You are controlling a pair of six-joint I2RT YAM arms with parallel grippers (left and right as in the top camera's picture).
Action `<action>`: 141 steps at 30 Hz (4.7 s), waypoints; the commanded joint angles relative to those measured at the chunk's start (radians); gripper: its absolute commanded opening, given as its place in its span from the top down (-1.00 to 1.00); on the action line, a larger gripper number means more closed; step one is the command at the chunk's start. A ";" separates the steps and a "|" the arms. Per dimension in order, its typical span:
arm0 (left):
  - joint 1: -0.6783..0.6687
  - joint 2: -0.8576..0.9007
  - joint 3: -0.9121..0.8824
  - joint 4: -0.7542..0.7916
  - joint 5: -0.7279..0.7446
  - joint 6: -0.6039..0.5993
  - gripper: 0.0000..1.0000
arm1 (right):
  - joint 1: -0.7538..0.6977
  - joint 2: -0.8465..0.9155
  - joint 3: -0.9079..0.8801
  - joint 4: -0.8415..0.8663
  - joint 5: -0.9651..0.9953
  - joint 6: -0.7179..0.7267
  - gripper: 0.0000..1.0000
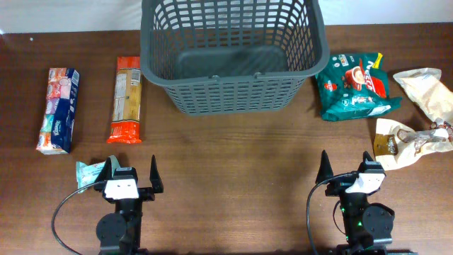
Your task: Pack container
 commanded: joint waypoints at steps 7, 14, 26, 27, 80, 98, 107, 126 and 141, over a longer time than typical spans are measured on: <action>0.004 -0.008 -0.002 -0.007 0.011 0.015 -0.99 | 0.006 -0.011 -0.005 -0.011 -0.006 0.003 -0.98; 0.004 -0.008 -0.002 -0.007 0.011 0.015 -0.98 | 0.006 -0.011 -0.005 -0.011 -0.006 0.003 -0.98; 0.004 -0.008 -0.002 -0.007 0.011 0.015 -0.99 | 0.006 -0.011 -0.005 -0.011 -0.006 0.003 -0.98; 0.004 -0.008 -0.002 -0.007 0.011 0.015 -0.98 | 0.006 -0.011 -0.005 -0.011 -0.006 0.003 -0.98; 0.004 -0.008 -0.002 -0.007 0.011 0.015 -0.99 | 0.007 1.019 1.468 -0.357 0.443 -0.438 -0.98; 0.004 -0.008 -0.002 -0.007 0.011 0.015 -0.99 | 0.006 1.326 1.837 -1.115 0.230 -0.377 -0.98; 0.004 -0.008 -0.002 -0.007 0.011 0.015 -0.98 | -0.031 1.312 1.837 -1.031 0.150 -0.363 -0.98; 0.004 -0.008 -0.002 -0.007 0.011 0.015 -0.98 | -0.432 1.870 2.221 -1.151 -0.358 -0.265 -0.98; 0.004 -0.008 -0.002 -0.007 0.011 0.015 -0.99 | -0.424 2.164 2.253 -1.294 -0.475 -0.420 -0.98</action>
